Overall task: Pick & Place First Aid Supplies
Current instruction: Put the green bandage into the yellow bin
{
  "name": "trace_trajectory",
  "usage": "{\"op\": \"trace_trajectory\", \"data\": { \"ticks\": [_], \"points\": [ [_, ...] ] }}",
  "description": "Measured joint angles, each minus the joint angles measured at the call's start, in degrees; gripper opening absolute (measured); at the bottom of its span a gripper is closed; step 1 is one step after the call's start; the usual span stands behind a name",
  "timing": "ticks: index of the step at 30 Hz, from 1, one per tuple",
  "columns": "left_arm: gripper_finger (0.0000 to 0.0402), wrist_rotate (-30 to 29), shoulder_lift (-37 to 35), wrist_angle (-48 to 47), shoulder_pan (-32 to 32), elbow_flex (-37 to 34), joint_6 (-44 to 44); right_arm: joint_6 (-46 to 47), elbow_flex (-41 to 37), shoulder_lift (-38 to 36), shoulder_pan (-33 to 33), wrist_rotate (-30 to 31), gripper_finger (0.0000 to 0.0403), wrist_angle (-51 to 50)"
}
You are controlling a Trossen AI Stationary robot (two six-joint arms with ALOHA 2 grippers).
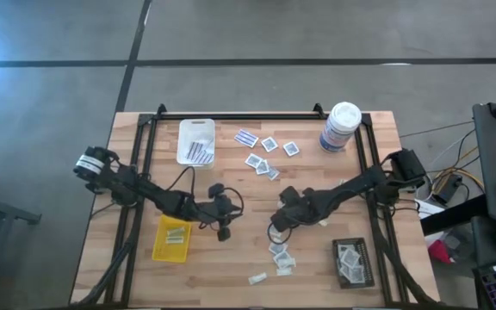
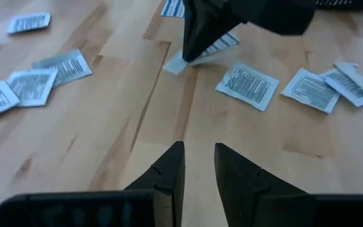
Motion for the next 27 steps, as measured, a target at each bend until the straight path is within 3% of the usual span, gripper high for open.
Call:
{"op": "trace_trajectory", "data": {
  "ticks": [6,10,18,27],
  "points": [
    [0.0081,1.3,1.7,3.8,0.5,0.0,6.3,-5.6,6.9,4.8,-0.7,-0.4,0.0008,0.0],
    [0.0081,5.6,5.7,9.6,0.9,0.0,10.8,-9.0,10.5,6.9,-2.0,-1.3,0.0008,-0.4],
    [0.0081,6.2,15.8,24.6,0.9,0.2,22.4,-10.9,13.9,9.8,-4.3,-3.5,0.0008,0.0],
    [0.0081,6.1,23.2,26.7,1.2,5.6,30.2,-11.5,14.9,9.9,-4.7,-4.2,0.0008,-0.1]
  ]
}}
